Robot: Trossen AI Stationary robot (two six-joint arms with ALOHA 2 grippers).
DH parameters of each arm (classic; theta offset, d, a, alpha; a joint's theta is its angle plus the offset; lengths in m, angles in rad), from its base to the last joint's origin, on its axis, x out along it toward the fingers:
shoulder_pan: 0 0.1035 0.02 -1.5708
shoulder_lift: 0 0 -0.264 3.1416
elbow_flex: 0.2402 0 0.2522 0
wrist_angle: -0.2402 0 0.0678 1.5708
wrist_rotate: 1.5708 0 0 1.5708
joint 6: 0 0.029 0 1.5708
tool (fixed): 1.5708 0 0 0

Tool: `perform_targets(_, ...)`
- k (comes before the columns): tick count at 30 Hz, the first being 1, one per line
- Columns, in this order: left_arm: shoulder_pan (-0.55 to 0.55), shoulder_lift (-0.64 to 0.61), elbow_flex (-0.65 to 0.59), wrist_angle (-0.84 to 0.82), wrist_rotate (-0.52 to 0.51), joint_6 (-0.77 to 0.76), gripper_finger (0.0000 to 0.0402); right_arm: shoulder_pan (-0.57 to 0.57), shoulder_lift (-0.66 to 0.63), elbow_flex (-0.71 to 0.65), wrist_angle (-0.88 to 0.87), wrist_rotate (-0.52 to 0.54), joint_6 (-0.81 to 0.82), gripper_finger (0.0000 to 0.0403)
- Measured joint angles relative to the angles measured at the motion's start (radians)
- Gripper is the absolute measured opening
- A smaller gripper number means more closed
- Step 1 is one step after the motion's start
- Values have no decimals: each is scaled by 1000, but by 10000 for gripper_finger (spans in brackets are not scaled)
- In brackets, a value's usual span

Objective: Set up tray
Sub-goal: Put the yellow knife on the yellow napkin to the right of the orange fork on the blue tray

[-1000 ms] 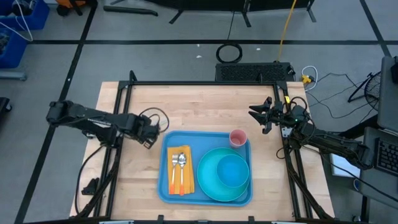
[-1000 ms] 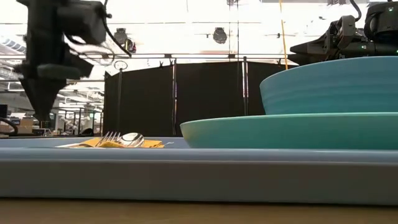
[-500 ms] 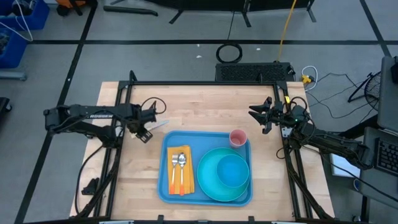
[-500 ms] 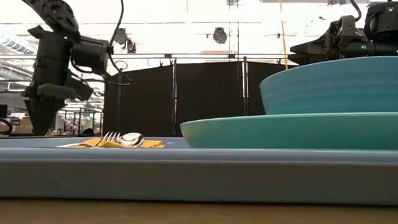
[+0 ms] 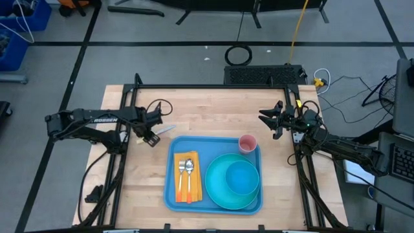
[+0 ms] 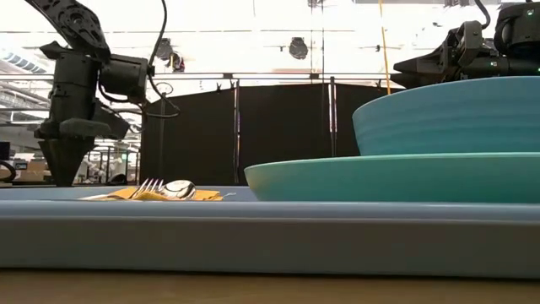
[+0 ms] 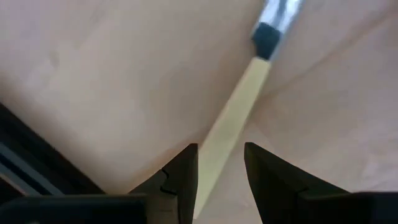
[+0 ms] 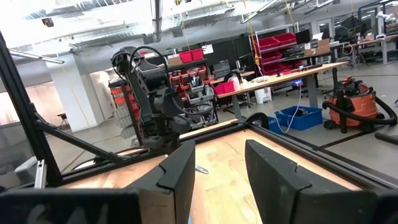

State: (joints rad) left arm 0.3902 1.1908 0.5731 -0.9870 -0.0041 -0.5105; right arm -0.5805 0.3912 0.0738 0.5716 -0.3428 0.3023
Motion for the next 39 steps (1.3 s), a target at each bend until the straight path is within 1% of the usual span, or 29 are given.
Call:
perform_targets(7,29,0,-41,39,35,-38,136,0,0,0,0,0,2,130)
perform_targets(12,24,-1,-97,172,74,-50,136,0,0,0,0,0,33,130)
perform_targets(14,20,-4,-119,197,81,-69,136,0,0,0,0,0,48,130)
perform_targets(20,10,-5,-135,177,74,-145,135,0,0,0,0,0,54,130)
perform_targets(22,2,-5,-135,177,83,-170,124,0,0,0,0,0,53,130)
perform_targets(26,-29,-5,-135,175,78,-258,58,0,0,0,0,0,53,130)
perform_targets(32,-98,-1,-104,167,24,-393,59,0,0,0,0,0,53,130)
perform_targets(33,-115,-5,-94,167,28,-406,59,0,0,0,0,0,53,130)
perform_targets(35,-159,-8,-63,194,75,-441,59,0,0,0,0,0,53,130)
perform_targets(36,-181,-14,-44,210,80,-456,59,0,0,0,0,0,55,130)
perform_targets(39,-268,-31,-1,269,42,-536,59,0,0,0,0,0,55,130)
